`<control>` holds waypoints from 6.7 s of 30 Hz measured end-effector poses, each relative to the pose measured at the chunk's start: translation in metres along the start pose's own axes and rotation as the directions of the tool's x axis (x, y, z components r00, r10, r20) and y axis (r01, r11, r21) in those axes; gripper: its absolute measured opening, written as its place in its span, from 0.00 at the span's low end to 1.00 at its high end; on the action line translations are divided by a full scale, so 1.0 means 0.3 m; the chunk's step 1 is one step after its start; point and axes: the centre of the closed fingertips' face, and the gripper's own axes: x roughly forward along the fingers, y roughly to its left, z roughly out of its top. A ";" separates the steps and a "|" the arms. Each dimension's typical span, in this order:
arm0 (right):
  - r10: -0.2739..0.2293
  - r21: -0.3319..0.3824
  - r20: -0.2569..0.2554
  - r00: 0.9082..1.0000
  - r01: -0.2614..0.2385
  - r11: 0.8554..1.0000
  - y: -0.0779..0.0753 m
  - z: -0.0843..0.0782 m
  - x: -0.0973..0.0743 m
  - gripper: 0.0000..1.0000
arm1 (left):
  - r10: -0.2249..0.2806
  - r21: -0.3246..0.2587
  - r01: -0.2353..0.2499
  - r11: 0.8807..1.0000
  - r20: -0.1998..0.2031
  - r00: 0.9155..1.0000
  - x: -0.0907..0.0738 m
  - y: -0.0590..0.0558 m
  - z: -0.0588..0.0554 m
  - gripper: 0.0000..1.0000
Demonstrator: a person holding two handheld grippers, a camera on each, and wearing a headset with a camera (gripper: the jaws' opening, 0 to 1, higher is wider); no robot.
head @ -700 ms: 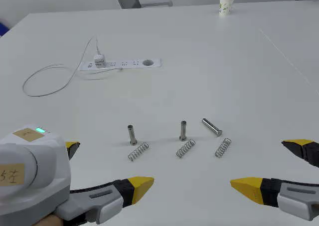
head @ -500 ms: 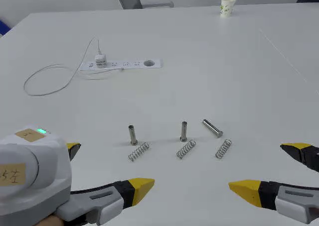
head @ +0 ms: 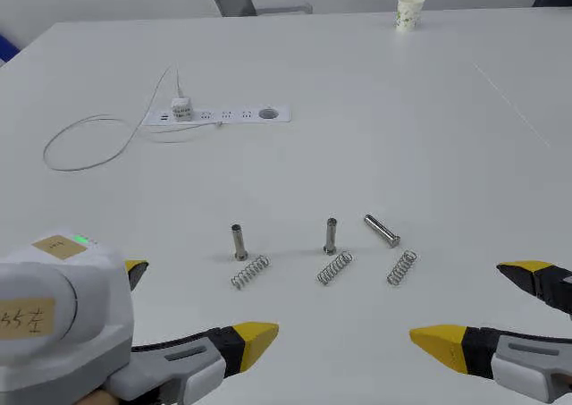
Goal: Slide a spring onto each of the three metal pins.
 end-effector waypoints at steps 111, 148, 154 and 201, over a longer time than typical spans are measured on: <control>0.000 -0.068 -0.179 0.984 -0.013 0.998 -0.244 0.059 0.604 0.20 | -0.025 -0.026 0.025 0.999 0.020 1.000 0.073 0.024 -0.050 0.92; -0.049 0.018 -0.195 0.980 0.054 0.998 -0.258 0.070 0.578 0.09 | -0.050 0.018 0.050 0.999 0.016 0.999 0.076 -0.005 -0.036 0.88; -0.056 0.023 -0.181 0.982 0.061 0.998 -0.252 0.084 0.544 0.09 | -0.042 0.012 0.041 0.999 0.028 0.999 0.069 0.003 -0.029 0.88; -0.098 -0.013 -0.179 0.979 0.097 0.995 -0.248 0.098 0.437 0.09 | -0.008 -0.003 0.008 1.000 0.048 0.999 0.047 0.041 -0.013 0.87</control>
